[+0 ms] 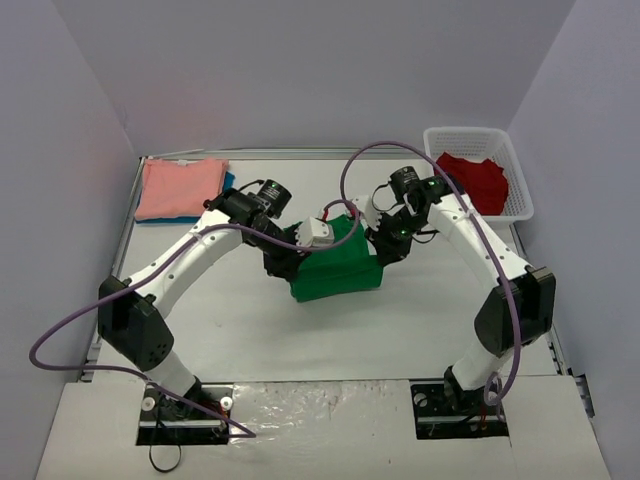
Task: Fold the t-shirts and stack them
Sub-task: Fold the long partially folded tshirt into a neat square
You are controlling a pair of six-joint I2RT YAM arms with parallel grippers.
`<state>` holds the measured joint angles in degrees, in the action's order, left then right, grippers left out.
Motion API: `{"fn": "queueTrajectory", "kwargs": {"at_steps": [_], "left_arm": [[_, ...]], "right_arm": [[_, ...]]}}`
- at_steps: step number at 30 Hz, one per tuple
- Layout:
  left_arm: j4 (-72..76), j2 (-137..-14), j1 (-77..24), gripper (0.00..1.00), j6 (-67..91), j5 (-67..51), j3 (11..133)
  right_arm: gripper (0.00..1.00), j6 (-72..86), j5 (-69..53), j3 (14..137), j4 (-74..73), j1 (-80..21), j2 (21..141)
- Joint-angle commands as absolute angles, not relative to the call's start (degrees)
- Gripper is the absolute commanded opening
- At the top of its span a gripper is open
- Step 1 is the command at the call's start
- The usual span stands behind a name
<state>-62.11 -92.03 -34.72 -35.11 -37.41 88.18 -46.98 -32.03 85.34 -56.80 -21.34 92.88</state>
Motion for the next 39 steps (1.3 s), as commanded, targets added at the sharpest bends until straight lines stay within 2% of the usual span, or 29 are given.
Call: {"fn": "queueTrajectory", "kwargs": {"at_steps": [1,29,39], "left_arm": [[-64.51,-91.66,-33.4,0.02,-33.84,-35.24,91.4],[-51.77,-100.02,-24.44,0.02,-28.13,-26.99,98.87],[-52.39,-107.74,-21.8,0.02,-28.3,-27.07,105.46]], "right_arm": [[0.0,-48.87,-29.53,89.55,-58.71,-20.13,96.32],[0.0,-47.81,-29.35,116.35,-55.99,-17.49,117.15],[0.0,-48.16,-29.97,123.91,-55.64,-16.44,125.23]]}}
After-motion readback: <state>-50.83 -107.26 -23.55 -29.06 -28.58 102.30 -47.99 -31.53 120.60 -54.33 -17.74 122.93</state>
